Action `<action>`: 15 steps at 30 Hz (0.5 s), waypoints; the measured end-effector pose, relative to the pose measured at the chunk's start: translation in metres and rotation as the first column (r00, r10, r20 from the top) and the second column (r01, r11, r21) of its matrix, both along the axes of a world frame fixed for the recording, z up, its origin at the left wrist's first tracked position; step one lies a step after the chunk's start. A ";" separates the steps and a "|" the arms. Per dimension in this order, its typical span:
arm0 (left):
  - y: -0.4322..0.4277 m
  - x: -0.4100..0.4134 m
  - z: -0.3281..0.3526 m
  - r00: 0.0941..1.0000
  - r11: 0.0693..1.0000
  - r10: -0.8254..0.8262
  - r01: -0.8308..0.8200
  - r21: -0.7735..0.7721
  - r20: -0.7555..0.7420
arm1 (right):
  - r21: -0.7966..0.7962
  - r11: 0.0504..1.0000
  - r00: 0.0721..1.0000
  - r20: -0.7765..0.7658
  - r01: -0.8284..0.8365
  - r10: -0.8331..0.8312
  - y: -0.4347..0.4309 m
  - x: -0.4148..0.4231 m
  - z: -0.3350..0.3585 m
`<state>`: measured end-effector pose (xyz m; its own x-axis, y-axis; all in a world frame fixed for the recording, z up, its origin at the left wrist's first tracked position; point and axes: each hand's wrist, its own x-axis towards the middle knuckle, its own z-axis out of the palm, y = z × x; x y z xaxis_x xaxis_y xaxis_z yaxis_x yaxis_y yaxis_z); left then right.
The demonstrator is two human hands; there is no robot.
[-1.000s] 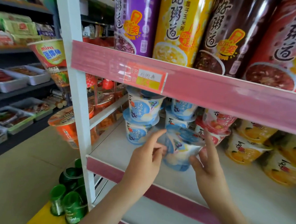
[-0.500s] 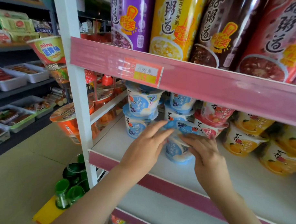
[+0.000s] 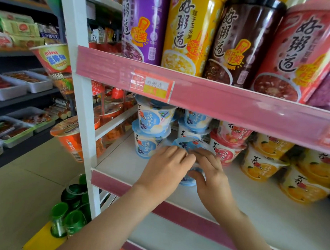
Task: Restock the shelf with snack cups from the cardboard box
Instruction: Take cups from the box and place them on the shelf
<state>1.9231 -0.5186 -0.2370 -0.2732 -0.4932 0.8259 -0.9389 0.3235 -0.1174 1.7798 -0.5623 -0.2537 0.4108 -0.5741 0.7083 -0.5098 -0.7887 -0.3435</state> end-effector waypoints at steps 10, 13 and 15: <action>-0.017 0.003 -0.007 1.000 1.000 -0.022 0.022 -0.015 -0.007 | -0.056 0.998 0.997 0.062 -0.032 0.035 -0.016 0.012 -0.004; -0.021 -0.001 -0.014 0.995 0.997 -0.008 0.015 0.071 -0.099 | -0.065 0.998 0.998 0.054 -0.007 0.011 -0.018 0.008 -0.003; -0.024 0.002 -0.017 0.991 0.995 0.026 -0.013 0.098 -0.134 | -0.058 0.998 1.000 0.010 0.003 -0.002 -0.019 0.006 -0.003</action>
<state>1.9254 -0.5425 -0.2540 -0.1521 -0.5768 0.8026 -0.9504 0.3083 0.0415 1.7862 -0.5811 -0.2564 0.4023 -0.5327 0.7446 -0.5089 -0.8062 -0.3017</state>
